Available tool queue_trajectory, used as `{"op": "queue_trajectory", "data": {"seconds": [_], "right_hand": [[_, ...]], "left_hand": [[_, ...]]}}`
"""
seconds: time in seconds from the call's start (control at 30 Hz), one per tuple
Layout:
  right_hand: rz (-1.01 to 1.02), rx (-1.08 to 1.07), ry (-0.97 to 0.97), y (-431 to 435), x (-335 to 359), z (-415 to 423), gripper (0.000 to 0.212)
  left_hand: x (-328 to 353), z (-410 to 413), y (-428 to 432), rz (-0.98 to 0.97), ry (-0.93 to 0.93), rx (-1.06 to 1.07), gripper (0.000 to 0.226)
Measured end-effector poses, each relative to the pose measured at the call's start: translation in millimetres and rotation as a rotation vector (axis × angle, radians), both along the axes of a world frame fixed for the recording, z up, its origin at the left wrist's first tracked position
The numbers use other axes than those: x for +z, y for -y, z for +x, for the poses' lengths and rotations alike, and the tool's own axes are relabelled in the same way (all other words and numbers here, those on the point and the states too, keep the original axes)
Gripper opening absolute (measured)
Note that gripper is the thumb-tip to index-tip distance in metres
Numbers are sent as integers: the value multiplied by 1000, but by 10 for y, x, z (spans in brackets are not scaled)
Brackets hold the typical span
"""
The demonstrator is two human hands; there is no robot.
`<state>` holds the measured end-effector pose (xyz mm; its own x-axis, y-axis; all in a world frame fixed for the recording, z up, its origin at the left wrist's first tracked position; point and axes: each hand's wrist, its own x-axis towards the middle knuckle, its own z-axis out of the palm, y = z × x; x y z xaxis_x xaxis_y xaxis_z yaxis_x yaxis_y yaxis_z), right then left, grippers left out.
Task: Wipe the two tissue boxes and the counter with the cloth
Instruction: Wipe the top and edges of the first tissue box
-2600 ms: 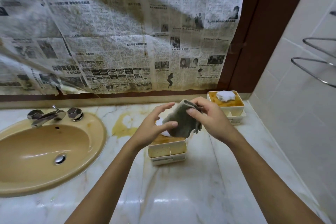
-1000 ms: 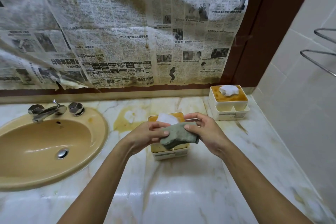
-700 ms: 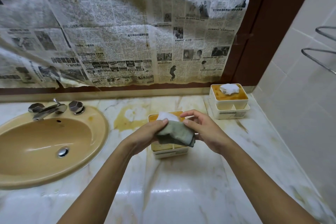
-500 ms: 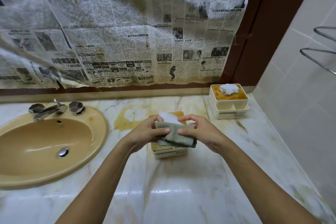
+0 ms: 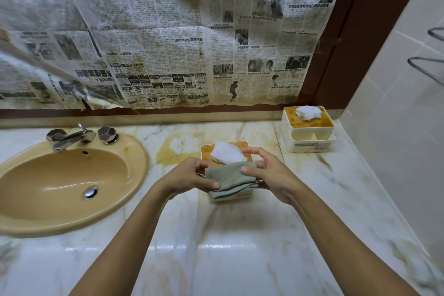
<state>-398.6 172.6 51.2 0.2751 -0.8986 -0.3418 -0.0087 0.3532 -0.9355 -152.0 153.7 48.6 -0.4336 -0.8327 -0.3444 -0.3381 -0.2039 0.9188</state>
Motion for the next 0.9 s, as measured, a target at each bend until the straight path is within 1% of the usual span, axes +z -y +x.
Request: {"op": "queue_trajectory", "data": {"seconds": [0.07, 0.1, 0.13, 0.2, 0.23, 0.27, 0.33, 0.37, 0.43, 0.5, 0.57, 0.67, 0.73, 0.8, 0.9], "right_hand": [[94, 88, -50, -42, -44, -1, 57], [118, 115, -72, -74, -71, 4, 55], [109, 111, -99, -97, -111, 6, 47], [-1, 32, -201, -133, -172, 17, 25], [-92, -9, -281, -133, -210, 14, 17], [-191, -30, -358, -132, -233, 14, 14], [-367, -23, -486, -121, -262, 43, 20], [-435, -7, -533, -118, -255, 75, 25], [-529, 28, -613, -99, -243, 160, 32], [-608, 78, -705, -54, -257, 274, 32], [-669, 83, -786, -13, -306, 406, 31], [-744, -41, -825, -26, -379, 604, 37], [-771, -97, -827, -45, -448, 693, 34], [-773, -56, -841, -60, -573, 731, 27], [-745, 62, -805, -50, -798, 709, 13]], "left_hand": [[-71, 41, -43, -6, 23, 12, 32], [-113, 66, -65, -4, 21, 15, 33], [-162, 91, -79, 4, 8, 25, 33], [-266, 148, -98, 30, -11, 61, 31], [-307, 175, -108, 39, -6, 78, 27], [-338, 200, -117, 41, 12, 89, 21], [-392, 253, -110, 20, 66, 112, 9], [-420, 279, -93, 4, 90, 147, 9], [-489, 323, -40, -25, 96, 281, 11], [-570, 338, 17, -45, 57, 426, 13], [-642, 307, 61, -47, 24, 493, 19], [-726, 214, 96, -21, -14, 498, 26], [-767, 166, 102, -11, -37, 498, 28], [-797, 145, 105, -5, -51, 513, 28], [-818, 165, 115, -1, -53, 522, 27]]}}
